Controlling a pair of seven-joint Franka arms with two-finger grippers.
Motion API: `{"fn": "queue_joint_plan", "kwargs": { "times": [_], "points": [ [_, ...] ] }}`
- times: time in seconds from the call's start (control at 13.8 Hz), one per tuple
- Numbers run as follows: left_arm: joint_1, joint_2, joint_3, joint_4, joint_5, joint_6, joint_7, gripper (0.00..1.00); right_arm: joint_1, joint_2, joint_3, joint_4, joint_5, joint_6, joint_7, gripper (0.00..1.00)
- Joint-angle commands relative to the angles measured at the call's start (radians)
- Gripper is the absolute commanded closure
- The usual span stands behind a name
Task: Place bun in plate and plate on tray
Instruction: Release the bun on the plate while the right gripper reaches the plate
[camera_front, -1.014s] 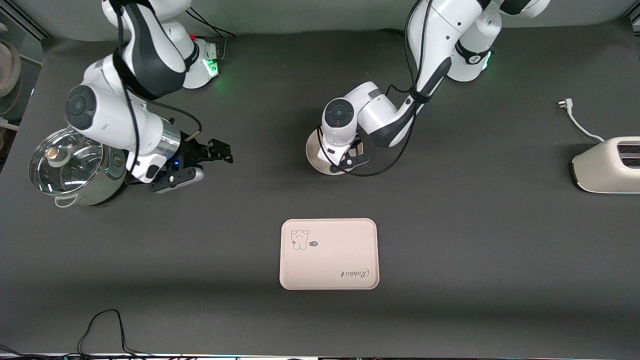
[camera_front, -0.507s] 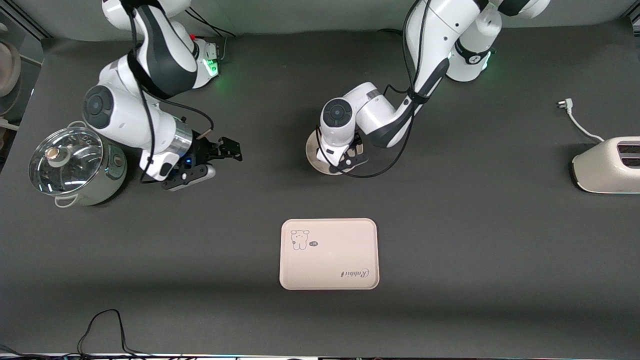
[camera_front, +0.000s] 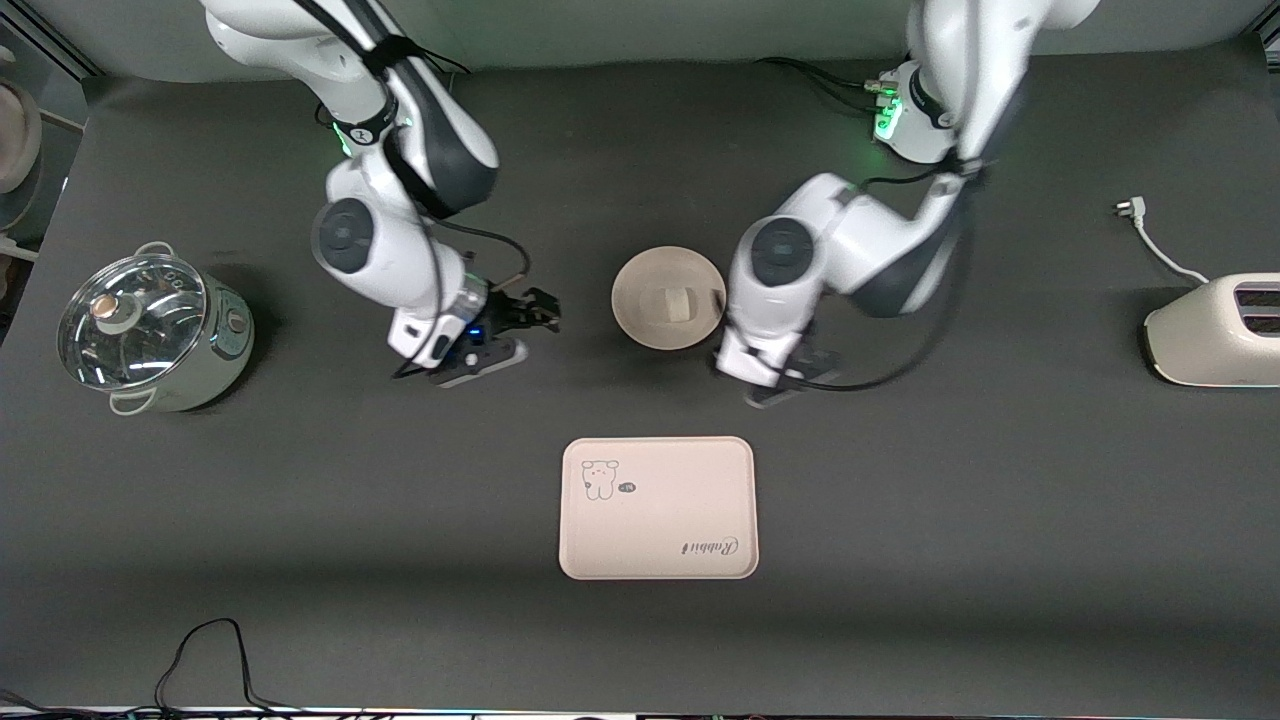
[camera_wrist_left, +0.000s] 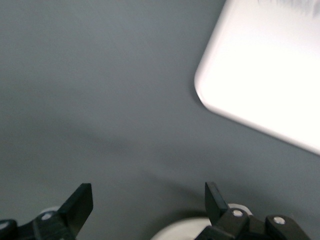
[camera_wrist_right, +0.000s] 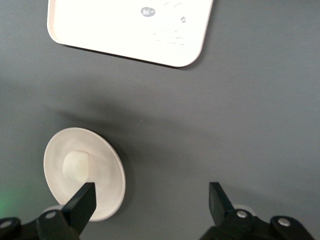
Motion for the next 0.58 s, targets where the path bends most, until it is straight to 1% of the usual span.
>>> {"fn": "queue_joint_plan", "kwargs": {
  "times": [0.0,0.14,0.29,0.36,0.51],
  "points": [
    [0.146,-0.133,-0.01,-0.036,0.009,-0.065,0.157,0.0,0.095,0.108,-0.009,0.02,0.02,0.111,0.137,0.0],
    [0.245,-0.18,-0.01,-0.036,0.009,-0.085,0.246,0.0,0.152,0.154,-0.012,0.027,0.02,0.163,0.198,0.0],
    [0.349,-0.214,-0.016,-0.036,-0.002,-0.096,0.382,0.0,0.186,0.19,-0.014,0.032,0.008,0.169,0.248,0.0],
    [0.374,-0.222,-0.012,-0.033,-0.008,-0.12,0.471,0.0,0.217,0.213,-0.02,0.032,0.006,0.179,0.276,0.0],
    [0.433,-0.254,-0.012,-0.034,-0.009,-0.133,0.546,0.0,0.229,0.253,-0.02,0.03,0.006,0.192,0.279,0.0]
  ]
}}
